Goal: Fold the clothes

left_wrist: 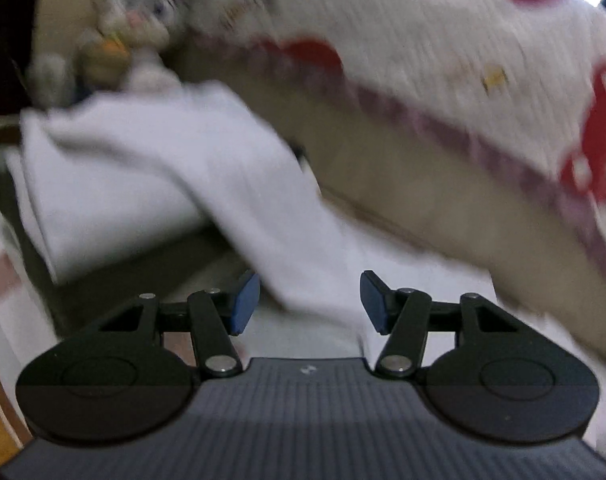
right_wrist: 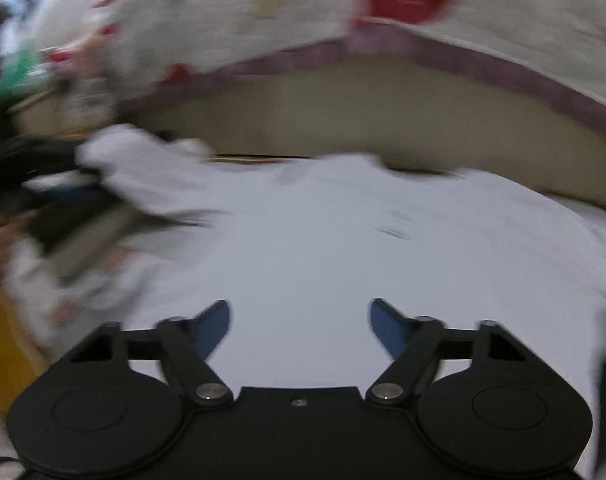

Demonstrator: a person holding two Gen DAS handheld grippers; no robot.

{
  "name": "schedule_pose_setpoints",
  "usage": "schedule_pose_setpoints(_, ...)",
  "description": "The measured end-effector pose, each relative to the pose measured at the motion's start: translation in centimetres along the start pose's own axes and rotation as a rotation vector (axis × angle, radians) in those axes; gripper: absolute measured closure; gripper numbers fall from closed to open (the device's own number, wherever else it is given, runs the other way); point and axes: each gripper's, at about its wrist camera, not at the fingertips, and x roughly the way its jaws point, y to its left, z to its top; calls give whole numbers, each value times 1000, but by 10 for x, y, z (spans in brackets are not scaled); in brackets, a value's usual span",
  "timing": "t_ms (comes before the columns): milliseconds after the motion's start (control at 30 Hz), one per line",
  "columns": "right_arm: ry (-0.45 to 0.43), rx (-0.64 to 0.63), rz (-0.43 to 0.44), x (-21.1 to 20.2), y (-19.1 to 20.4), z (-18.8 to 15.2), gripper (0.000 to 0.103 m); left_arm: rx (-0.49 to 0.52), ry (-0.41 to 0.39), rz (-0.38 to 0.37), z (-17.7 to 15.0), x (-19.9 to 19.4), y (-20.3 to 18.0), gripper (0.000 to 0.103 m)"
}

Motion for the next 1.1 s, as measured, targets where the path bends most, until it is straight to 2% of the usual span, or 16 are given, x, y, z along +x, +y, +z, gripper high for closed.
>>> schedule_pose_setpoints(100,-28,-106,101,21,32,37,71,-53,-87,-47,10,-5,20,53)
schedule_pose_setpoints(133,-31,-141,129,29,44,49,76,-52,-117,-68,12,-11,27,69)
schedule_pose_setpoints(167,-31,-174,158,38,56,59,77,-44,-147,-89,14,-18,34,78)
schedule_pose_setpoints(200,-34,-211,188,48,70,69,78,-42,-149,-97,20,-23,40,78)
schedule_pose_setpoints(267,-38,-295,238,69,102,85,78,-91,-130,-96,33,-24,54,78)
schedule_pose_setpoints(300,-38,-345,254,80,120,92,78,-118,-125,-96,35,-23,63,77)
schedule_pose_setpoints(333,-38,-395,270,92,138,100,78,-141,-119,-96,35,-20,71,71)
schedule_pose_setpoints(433,-61,-527,300,121,192,117,73,-209,-102,-96,35,-11,96,71)
schedule_pose_setpoints(600,-57,-652,320,167,255,138,72,-321,-72,-96,36,3,138,71)
schedule_pose_setpoints(667,-71,-726,308,178,277,136,71,-366,-61,-95,36,8,155,71)
schedule_pose_setpoints(733,-88,-782,285,189,296,134,59,-412,-49,-95,36,14,172,71)
schedule_pose_setpoints(867,-64,-761,242,215,324,131,55,-465,-27,-90,34,23,189,70)
schedule_pose_setpoints(1000,-115,-780,175,230,338,132,47,-463,-6,-64,31,29,192,71)
schedule_pose_setpoints(1067,-112,-716,189,238,334,138,49,-456,-10,-54,32,29,190,70)
schedule_pose_setpoints(1100,-99,-671,216,239,330,142,63,-461,-13,-54,31,29,190,70)
